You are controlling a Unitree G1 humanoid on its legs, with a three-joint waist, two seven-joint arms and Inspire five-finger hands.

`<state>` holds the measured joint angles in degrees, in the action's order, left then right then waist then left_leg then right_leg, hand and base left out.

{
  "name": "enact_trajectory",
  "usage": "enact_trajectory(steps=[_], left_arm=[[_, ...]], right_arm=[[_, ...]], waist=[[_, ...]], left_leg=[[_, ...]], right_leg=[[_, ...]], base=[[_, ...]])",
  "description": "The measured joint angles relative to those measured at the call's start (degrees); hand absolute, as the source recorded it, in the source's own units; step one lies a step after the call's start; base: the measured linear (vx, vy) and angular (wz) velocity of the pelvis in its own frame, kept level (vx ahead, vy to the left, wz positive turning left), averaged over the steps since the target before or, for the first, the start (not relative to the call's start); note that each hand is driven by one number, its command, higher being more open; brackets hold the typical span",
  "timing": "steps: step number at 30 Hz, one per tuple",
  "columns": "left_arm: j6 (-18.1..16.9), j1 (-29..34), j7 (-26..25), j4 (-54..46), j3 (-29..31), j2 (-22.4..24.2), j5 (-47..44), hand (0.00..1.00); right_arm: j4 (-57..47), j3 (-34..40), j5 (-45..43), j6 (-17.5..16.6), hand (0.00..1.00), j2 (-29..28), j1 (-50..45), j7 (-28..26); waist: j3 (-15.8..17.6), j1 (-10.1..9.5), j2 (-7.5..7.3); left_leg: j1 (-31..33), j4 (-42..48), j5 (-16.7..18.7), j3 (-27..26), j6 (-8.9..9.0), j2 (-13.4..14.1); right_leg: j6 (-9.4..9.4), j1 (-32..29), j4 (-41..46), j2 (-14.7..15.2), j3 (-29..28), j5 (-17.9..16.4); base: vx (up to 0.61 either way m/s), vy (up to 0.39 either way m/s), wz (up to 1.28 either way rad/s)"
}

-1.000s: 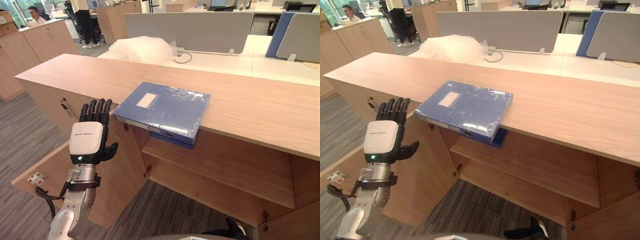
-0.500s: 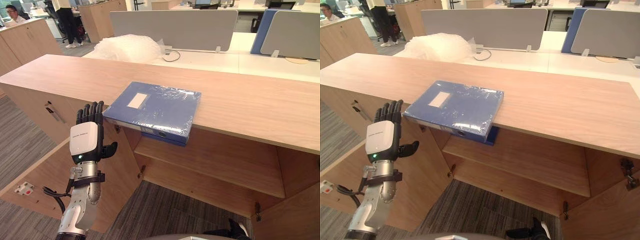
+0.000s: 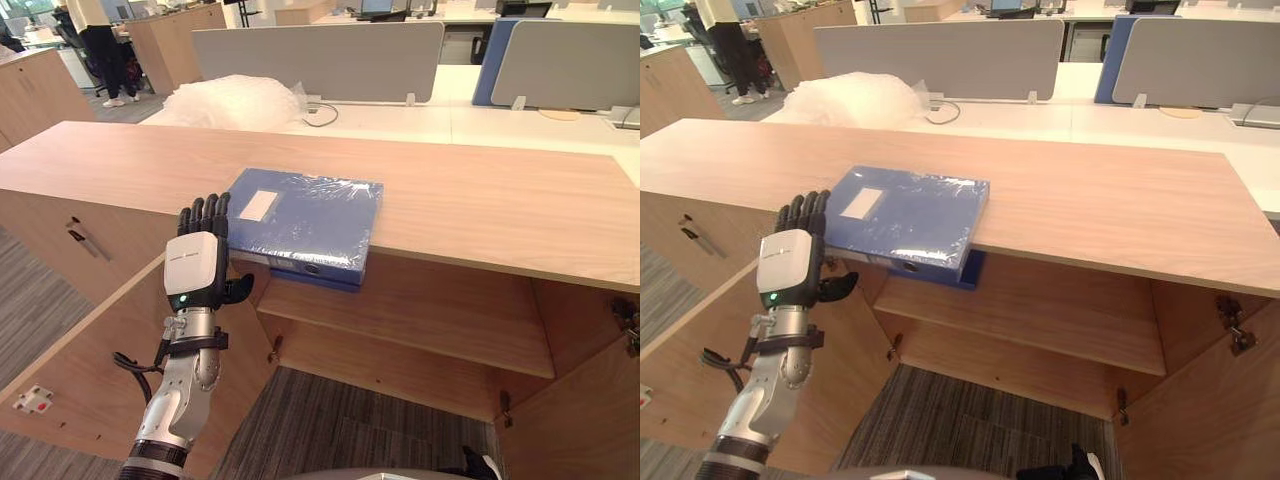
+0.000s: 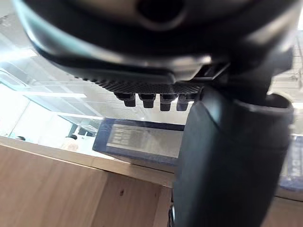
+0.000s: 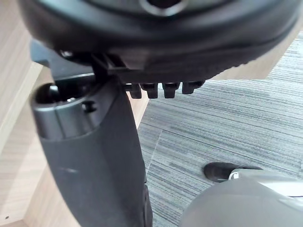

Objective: Walk over to the cabinet, pick up the folder, carry it to the office cabinet, place the folder inside the office cabinet, then close the office cabinet door

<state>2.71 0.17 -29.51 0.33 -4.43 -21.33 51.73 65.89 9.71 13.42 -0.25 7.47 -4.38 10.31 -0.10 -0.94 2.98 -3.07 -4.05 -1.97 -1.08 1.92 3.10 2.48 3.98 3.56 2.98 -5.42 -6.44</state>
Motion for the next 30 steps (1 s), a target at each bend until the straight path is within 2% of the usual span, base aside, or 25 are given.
enact_trajectory(steps=[8,9,16,24,30], left_arm=[[0.0,-1.8,0.0,0.0,-3.0,-0.1,0.0,1.00],[-0.1,-1.8,0.0,0.0,-3.8,-0.2,0.0,0.00],[-1.4,-3.6,1.0,3.3,-7.3,-1.6,0.1,0.00],[-3.2,-9.1,-0.1,3.7,-7.8,-4.2,2.0,0.00],[-3.5,-11.5,-1.2,4.2,-7.7,-4.2,3.0,0.00]], right_arm=[[0.1,0.4,0.0,0.1,1.00,-0.1,-0.6,0.0],[0.1,0.4,0.0,0.1,1.00,0.0,-0.9,0.0],[0.1,0.4,0.0,0.2,1.00,-0.1,-1.4,0.0],[0.1,0.4,0.0,0.3,1.00,-0.2,-1.2,0.0],[0.2,0.4,0.0,0.4,1.00,-0.2,-1.2,-0.1]], waist=[[-0.3,1.10,0.14],[-0.4,1.10,0.19],[-0.9,1.36,0.02],[-1.7,1.69,-0.28],[-1.9,1.96,-0.48]], left_leg=[[0.0,0.2,0.0,-0.2,-0.03,0.0],[0.0,0.2,0.0,-0.2,-0.02,0.0],[0.0,0.1,0.0,-0.3,-0.03,-0.1],[0.0,0.0,0.0,-0.3,-0.06,-0.1],[-0.2,-0.1,0.0,-0.2,-0.06,-0.1]], right_leg=[[0.24,-0.2,-0.3,0.1,-0.8,0.9],[0.31,-0.3,-0.3,0.1,-1.0,1.0],[0.39,-0.7,-0.4,0.0,-1.5,1.2],[0.38,-0.6,-0.4,0.0,-1.5,1.3],[0.40,-0.6,-0.7,0.0,-1.6,1.4]], base=[[-0.05,0.013,-0.06],[-0.05,0.011,-0.07],[-0.02,0.006,-0.04],[0.00,0.000,0.00],[-0.01,0.002,0.00]])
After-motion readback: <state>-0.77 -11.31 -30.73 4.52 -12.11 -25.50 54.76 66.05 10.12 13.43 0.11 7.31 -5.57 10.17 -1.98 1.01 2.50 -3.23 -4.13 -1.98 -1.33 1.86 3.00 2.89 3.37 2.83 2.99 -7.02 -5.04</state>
